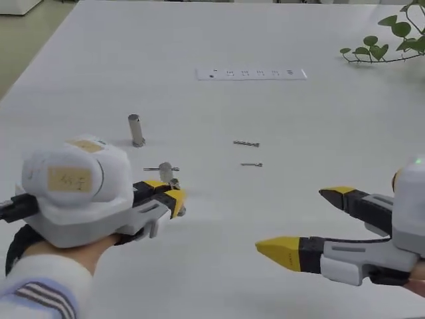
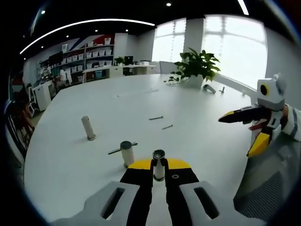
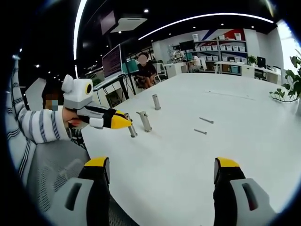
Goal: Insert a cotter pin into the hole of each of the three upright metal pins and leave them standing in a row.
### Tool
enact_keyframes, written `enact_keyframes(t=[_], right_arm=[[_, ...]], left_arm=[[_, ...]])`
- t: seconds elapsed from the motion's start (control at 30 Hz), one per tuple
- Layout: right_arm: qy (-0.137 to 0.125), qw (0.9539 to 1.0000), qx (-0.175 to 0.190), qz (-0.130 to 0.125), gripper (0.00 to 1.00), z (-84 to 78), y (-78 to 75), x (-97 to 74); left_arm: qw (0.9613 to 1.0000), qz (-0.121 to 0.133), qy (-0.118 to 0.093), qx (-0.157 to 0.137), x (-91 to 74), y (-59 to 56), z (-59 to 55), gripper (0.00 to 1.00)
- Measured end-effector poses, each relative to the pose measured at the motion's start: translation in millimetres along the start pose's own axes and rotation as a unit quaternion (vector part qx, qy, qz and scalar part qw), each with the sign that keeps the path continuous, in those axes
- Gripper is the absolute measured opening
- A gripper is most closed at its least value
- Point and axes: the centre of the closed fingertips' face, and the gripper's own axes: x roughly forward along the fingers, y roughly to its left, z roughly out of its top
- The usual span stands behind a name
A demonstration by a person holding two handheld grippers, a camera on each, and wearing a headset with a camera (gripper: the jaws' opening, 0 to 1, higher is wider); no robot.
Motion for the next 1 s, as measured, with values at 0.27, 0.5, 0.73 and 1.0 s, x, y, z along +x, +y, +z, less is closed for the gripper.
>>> enact_keyframes(t=[0.27, 0.5, 0.73, 1.0], right_arm=[[0.0, 1.0, 0.002, 0.0, 0.9, -1.2, 2.1, 0.3], [-0.001, 1.0, 0.002, -0.001, 0.9, -1.1, 3.4, 0.3], [-0.001, 1.0, 0.005, -0.002, 0.9, -1.1, 3.5, -0.6], [-0.002, 1.0, 0.005, 0.0, 0.9, -0.3, 3.7, -0.7]], left_arm=[[0.9996, 0.004, 0.021, 0.016, 15.0, -7.1, -7.6, 0.05], [0.9995, 0.011, 0.025, 0.014, 22.4, -10.0, -8.8, 0.05], [0.9994, 0.028, 0.016, 0.014, 25.1, -10.7, -8.0, 0.05], [0.9993, 0.029, 0.021, 0.014, 28.8, -11.7, -10.1, 0.05]])
